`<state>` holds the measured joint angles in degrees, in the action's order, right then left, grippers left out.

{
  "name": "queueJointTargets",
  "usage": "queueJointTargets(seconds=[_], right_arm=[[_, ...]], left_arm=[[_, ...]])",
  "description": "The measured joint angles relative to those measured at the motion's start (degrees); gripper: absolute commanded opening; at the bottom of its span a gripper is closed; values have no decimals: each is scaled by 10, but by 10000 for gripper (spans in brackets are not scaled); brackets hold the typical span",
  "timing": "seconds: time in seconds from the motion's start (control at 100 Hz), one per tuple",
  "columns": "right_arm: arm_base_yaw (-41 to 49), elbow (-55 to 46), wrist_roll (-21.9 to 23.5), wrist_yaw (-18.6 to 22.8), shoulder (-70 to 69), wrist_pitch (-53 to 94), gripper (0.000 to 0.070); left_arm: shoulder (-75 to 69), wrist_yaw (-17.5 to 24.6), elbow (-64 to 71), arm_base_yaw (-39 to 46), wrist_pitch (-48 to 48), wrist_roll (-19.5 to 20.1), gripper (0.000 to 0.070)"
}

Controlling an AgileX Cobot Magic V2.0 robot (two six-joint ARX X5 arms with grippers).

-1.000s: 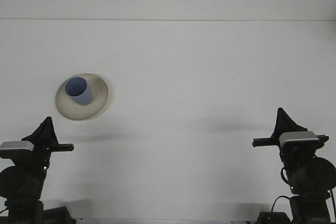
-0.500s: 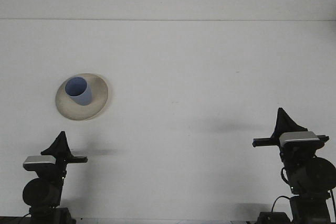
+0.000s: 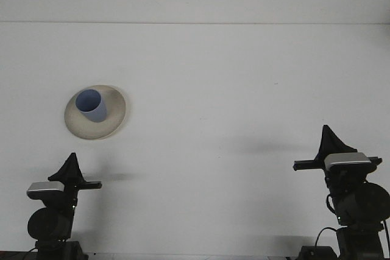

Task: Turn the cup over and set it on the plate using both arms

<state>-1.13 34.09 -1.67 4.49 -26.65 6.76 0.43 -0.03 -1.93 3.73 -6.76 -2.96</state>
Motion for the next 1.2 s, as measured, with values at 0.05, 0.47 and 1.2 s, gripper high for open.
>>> queueJointTargets(seconds=[0.05,0.47,1.2], right_arm=[[0,0,0,0,0,0,0],[0,0,-1,0,0,0,0],[3,-332,-135,15,265,-54,0]], left_arm=[[0,0,0,0,0,0,15],[0,0,0,0,0,-2,15],[0,0,0,0,1,-2,15]])
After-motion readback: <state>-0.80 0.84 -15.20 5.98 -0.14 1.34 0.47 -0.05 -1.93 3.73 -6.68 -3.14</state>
